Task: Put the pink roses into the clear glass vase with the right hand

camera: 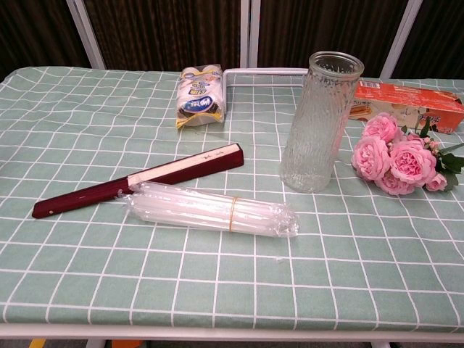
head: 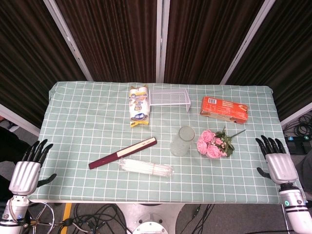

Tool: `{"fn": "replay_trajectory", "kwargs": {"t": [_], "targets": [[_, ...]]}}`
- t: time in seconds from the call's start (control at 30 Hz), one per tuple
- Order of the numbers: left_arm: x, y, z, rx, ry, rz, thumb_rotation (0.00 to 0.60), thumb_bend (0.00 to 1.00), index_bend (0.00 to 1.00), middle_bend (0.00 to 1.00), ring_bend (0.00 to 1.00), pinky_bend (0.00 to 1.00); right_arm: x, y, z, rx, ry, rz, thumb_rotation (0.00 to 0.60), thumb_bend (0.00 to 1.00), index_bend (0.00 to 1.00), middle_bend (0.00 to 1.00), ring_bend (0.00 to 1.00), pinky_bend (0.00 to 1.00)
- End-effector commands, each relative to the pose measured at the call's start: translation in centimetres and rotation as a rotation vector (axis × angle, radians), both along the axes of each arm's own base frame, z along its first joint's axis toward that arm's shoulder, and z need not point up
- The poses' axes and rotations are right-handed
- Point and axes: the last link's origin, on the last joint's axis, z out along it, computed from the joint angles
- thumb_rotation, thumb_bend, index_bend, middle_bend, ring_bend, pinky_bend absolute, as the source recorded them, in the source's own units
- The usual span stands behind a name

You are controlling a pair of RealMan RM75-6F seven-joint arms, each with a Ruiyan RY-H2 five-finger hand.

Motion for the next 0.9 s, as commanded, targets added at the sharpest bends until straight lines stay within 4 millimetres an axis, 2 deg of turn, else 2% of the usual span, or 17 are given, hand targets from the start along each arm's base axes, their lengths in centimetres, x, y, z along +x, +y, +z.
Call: {"fn": "replay_trajectory", "kwargs": {"t": [0.03,0.23,0.5,0.9], "targets": [[-0.1,-0.1,0.0,-0.001,-0.001,0.002,0.6,0.0,0.11,0.03,0.01,0.15,1.0,-2.0,-1.0,0.019,0.038,0.034,0.6,0.08,0.0,0.0,0.0,0.0],[0.0,-0.1,0.2,-0.004,0.015,-0.003,0.6,0.0,0.11,0.03,0.0,0.15,2.6,-4.6,-3.6,0.11,0.115,0.086,0.6,0.04,0.0,0.0,0.0,0.0],[0.2,-0.2,0.6,0.005,0.016,-0.004,0.6,0.0,0.11,0.03,0.0,0.15,3.7,-7.4,-5.7,0.193,0.234,0.121,0.6,0.04,0.0,0.0,0.0,0.0],[0.1,-0.3,0.6,0.002,0.024,-0.005,0.6,0.0,0.11,0.03,0.01,0.15,4.6,-9.4,-8.6,0.258,0.181,0.085,0.6,0.04,0.0,0.0,0.0,0.0]]}}
